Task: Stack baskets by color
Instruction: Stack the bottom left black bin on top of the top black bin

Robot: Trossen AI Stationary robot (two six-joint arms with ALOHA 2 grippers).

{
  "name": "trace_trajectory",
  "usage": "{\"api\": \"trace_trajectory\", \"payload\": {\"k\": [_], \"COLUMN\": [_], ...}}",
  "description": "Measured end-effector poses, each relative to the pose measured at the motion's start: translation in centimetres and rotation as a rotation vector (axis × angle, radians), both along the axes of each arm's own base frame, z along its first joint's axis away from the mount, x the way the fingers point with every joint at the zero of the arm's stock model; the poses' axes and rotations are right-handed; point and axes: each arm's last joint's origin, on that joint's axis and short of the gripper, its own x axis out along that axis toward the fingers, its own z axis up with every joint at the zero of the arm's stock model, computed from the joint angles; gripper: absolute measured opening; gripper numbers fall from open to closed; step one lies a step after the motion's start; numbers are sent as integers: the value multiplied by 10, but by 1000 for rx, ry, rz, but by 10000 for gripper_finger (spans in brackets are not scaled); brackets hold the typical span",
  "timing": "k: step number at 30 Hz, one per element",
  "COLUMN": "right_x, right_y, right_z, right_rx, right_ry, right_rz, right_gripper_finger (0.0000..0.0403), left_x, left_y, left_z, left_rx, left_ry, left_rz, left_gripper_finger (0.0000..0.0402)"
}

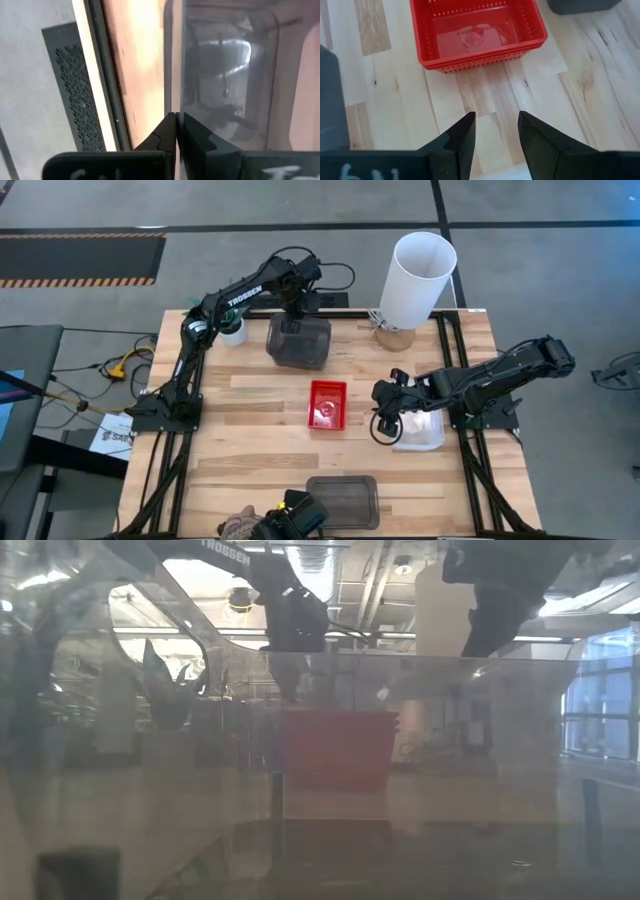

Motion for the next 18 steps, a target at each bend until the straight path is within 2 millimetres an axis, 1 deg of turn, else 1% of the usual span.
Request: {"api": "trace_trajectory", "payload": {"k": [4, 7, 13, 18], "right_x": [-1, -1, -1, -2], "right_y": [2, 1, 1, 1], "right_z": [0, 0, 0, -1], "right_rx": [0, -1, -2, -4], "right_ry": [3, 6, 8, 17], "right_rz": [7, 6, 5, 6], "right_gripper_finger": [168, 168, 168, 168], "left_x": [0, -2, -9, -7], "left_y": [1, 2, 7, 11], "left_z": [8, 8, -8, -21], "left_rx": [-33, -67, -110, -103], "left_ry": [-57, -63, -31, -32], "left_rz": [-14, -12, 24, 76], "left_gripper_finger": [1, 0, 0, 0]}}
